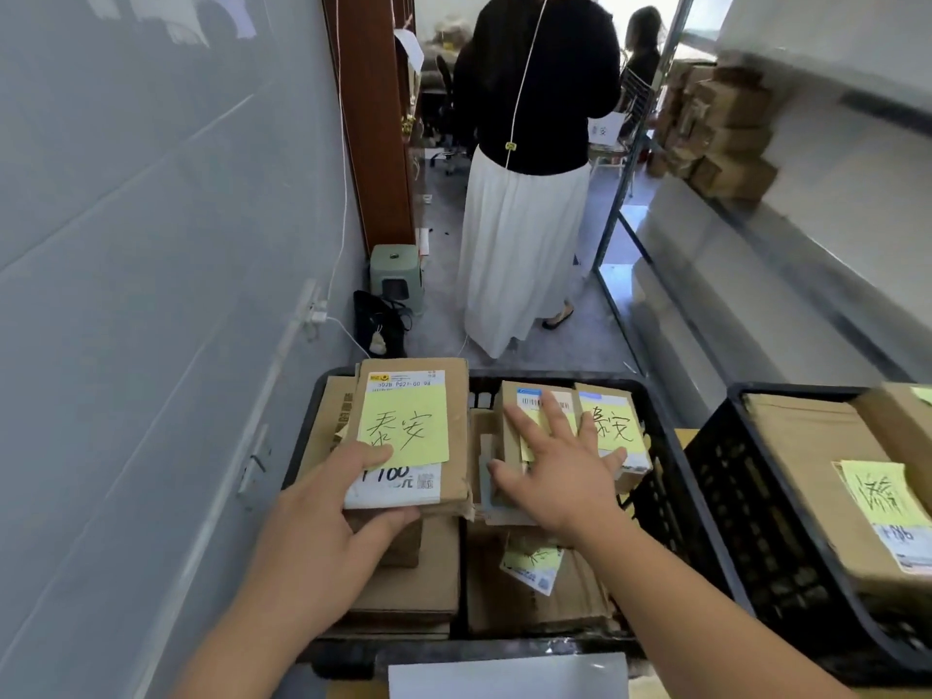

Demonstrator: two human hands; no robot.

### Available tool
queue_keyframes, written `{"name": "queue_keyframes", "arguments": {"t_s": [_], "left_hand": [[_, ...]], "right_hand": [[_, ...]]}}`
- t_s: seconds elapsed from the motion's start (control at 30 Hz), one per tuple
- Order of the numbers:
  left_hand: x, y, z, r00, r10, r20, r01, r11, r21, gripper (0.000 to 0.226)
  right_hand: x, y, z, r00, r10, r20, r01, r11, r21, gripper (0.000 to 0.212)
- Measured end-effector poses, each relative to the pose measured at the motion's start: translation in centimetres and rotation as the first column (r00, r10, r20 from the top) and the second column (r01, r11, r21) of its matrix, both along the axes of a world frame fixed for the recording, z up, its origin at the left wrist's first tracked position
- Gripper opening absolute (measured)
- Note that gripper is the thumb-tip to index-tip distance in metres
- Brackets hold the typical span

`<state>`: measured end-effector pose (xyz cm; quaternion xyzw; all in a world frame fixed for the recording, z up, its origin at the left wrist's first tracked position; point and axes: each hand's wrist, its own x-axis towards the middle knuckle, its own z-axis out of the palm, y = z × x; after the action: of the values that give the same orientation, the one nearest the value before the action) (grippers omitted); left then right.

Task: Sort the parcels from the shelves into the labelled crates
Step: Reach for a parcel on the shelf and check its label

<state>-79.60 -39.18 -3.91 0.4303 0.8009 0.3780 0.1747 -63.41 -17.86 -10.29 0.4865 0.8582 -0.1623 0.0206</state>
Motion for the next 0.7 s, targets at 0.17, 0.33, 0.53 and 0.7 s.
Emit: {"name": "queue_keyframes", "arguments": {"t_s": [0.17,0.33,0.53,0.7], "left_hand": [[1.0,2.3,-0.5,0.999,-0.02,-0.032,0.02,1.0,-0.016,0.049],[2.1,4.7,-0.9,1.0,-0.011,-0.022,0.009,0.997,-0.079,0.051],[2.8,6.7,-1.0,0.995,0.036,-0.097,-0.048,0.991,-0.125,0.049],[3.2,7.5,-1.2,0.993,0.039,-0.112,-0.055,0.987,-0.149,0.046]], "right_hand": [[0.6,0.5,-0.5,0.999,0.048,-0.004,-0.048,0.999,-0.004,0.076],[1.0,1.1,-0.8,0.996,0.073,-0.041,-0.074,0.997,-0.015,0.058],[1.2,1.6,-1.0,0.993,0.078,-0.094,-0.082,0.996,-0.044,0.049],[1.7,1.9,-1.1,0.992,0.072,-0.107,-0.079,0.995,-0.06,0.05]]}}
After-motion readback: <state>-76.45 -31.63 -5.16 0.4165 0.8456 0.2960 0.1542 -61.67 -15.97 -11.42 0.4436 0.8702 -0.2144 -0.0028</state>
